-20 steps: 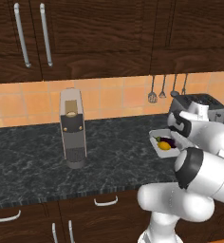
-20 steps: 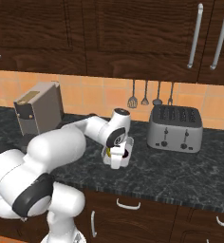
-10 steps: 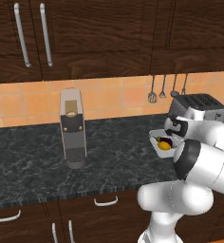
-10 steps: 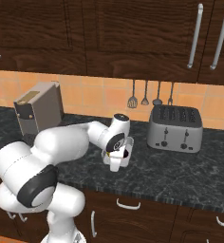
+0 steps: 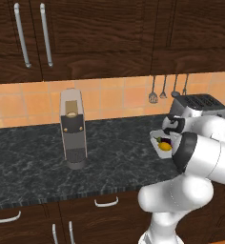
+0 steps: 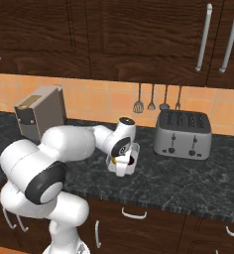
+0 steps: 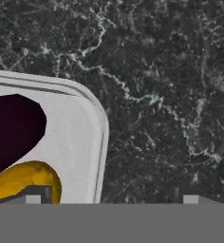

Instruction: Take the meat container that has the shrimp and place it on the second highest rack of the freezer. Then take the vegetable container that has the eggplant and lemon and place it on the highest rack of the freezer.

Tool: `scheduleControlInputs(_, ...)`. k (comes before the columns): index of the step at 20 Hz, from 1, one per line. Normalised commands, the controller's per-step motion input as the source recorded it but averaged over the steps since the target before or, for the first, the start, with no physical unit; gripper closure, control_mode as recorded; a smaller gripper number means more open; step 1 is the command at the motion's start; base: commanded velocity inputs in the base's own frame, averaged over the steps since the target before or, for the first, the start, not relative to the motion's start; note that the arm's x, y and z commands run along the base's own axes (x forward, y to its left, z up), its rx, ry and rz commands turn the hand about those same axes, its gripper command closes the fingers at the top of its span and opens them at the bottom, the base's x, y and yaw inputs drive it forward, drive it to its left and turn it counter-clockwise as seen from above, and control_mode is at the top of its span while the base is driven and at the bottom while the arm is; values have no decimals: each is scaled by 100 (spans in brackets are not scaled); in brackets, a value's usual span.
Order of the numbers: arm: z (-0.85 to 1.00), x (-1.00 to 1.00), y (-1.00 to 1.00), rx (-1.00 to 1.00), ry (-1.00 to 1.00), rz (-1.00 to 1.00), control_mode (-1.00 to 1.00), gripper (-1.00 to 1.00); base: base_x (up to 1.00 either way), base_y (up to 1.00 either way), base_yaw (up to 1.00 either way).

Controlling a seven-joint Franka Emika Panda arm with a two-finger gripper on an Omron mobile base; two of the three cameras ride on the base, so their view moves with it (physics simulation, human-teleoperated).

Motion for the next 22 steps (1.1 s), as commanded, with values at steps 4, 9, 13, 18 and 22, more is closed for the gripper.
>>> scheduleControlInputs(4, -20, 8, -7, 0, 0, 0, -100, -100, 0, 0, 0)
scheduleControlInputs(9, -47, 0, 0, 0, 0, 0, -100, -100, 0, 0, 0)
scheduleControlInputs(13, -38, 0, 0, 0, 0, 0, -100, -100, 0, 0, 0)
scheduleControlInputs(18, -56, 0, 4, 0, 0, 0, -100, 100, 0, 0, 0)
scheduleControlInputs(22, -62, 0, 27, -1, 0, -2, -100, 100, 0, 0, 0)
